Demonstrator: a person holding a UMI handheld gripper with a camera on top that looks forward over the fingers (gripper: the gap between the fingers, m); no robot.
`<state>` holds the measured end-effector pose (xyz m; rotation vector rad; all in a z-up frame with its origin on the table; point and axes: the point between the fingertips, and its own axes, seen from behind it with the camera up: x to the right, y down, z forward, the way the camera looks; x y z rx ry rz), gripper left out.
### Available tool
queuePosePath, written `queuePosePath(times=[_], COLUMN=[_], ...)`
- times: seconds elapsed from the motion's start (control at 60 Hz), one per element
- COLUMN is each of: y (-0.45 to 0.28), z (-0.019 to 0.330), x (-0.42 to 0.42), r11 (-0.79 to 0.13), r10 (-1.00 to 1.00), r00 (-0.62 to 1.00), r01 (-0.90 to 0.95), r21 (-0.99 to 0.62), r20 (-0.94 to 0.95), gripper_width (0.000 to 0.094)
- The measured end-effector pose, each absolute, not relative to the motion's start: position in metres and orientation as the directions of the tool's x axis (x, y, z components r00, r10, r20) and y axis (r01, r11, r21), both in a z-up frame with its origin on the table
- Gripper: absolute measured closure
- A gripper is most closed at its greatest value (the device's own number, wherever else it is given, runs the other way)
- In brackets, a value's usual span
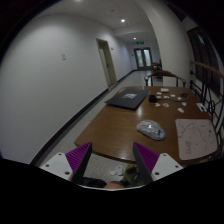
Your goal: Arrange mouse
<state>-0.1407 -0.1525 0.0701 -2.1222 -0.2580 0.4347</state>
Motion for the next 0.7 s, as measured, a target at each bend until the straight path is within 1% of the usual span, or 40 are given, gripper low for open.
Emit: queuePosePath(times=[0.2,0.25,0.333,0.383,0.45,0.467,0.567,0.583,0.7], y=[-0.152,-0.152,-0.143,-0.133,-0.123,-0.120,-0.103,-0.089,-0.065], z=[0.076,0.073,0.065,0.057,0.049,0.049,0.028,0.018,-0.008], x=[-0.175,-0.175,-0.156,-0.125,-0.105,-0.111,-0.077,-0.070,-0.039], r11=[-0.552,-0.552,-0.534,-0.515,-0.515,-0.520,-0.538,-0.540,-0.583], r10=[0.385,0.397,0.368,0.333,0.295,0.283,0.249,0.241,0.182], r00=[0.894,0.889,0.917,0.939,0.954,0.958,0.968,0.970,0.982], r01=[0.025,0.033,0.071,0.102,0.117,0.118,0.139,0.145,0.145], r21=[-0.833,-0.833,-0.842,-0.851,-0.849,-0.846,-0.831,-0.829,-0.799], r20=[-0.228,-0.227,-0.156,-0.089,-0.047,-0.040,0.001,0.013,0.045], gripper_width=[0.0089,0.0089,0.0084,0.0085,0.0092,0.0091,0.0094,0.0093,0.0094])
